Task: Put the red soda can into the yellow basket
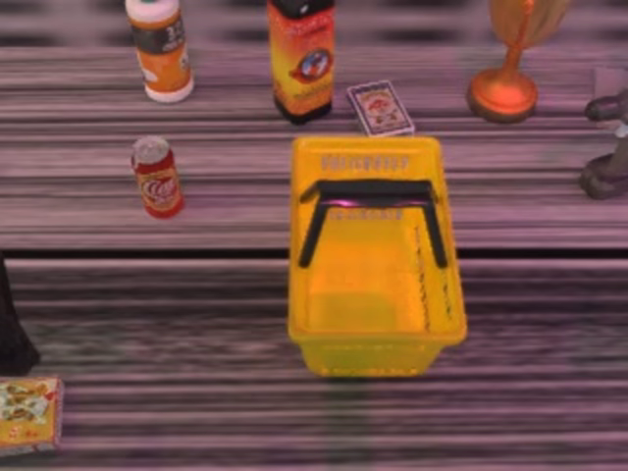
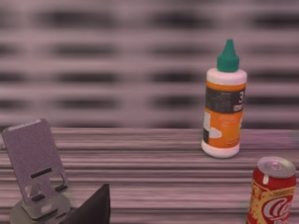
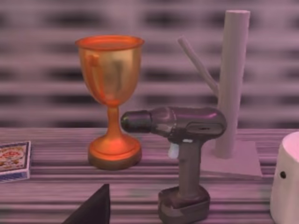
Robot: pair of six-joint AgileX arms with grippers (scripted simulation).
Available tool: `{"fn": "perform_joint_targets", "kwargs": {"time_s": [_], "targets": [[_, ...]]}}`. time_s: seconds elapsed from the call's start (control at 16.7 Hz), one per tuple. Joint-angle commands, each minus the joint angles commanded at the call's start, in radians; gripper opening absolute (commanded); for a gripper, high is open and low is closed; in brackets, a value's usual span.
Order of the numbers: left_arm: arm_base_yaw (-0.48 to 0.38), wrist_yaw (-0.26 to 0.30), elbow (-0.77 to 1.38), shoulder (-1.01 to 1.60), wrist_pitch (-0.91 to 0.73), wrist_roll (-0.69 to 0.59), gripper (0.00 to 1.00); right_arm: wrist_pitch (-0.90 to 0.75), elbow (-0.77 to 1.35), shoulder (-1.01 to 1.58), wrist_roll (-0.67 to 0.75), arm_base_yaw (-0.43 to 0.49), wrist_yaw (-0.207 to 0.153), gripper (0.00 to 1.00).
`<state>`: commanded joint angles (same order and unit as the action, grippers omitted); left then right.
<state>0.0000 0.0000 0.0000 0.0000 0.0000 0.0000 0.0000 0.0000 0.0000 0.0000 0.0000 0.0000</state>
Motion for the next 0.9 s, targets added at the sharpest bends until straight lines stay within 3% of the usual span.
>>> {"fn": "perform_joint_targets", "kwargs": {"time_s": [0.42,0.9], "targets": [[-0.025,0.012,0.129,0.149,-0.111,0.038,1.0,0.0,0.0,0.0,0.0,0.0,0.0,1.0],[-0.114,0.043,0.689,0.825,-0.572,0.206,1.0,0.0,0.0,0.0,0.0,0.0,0.0,1.0]]}}
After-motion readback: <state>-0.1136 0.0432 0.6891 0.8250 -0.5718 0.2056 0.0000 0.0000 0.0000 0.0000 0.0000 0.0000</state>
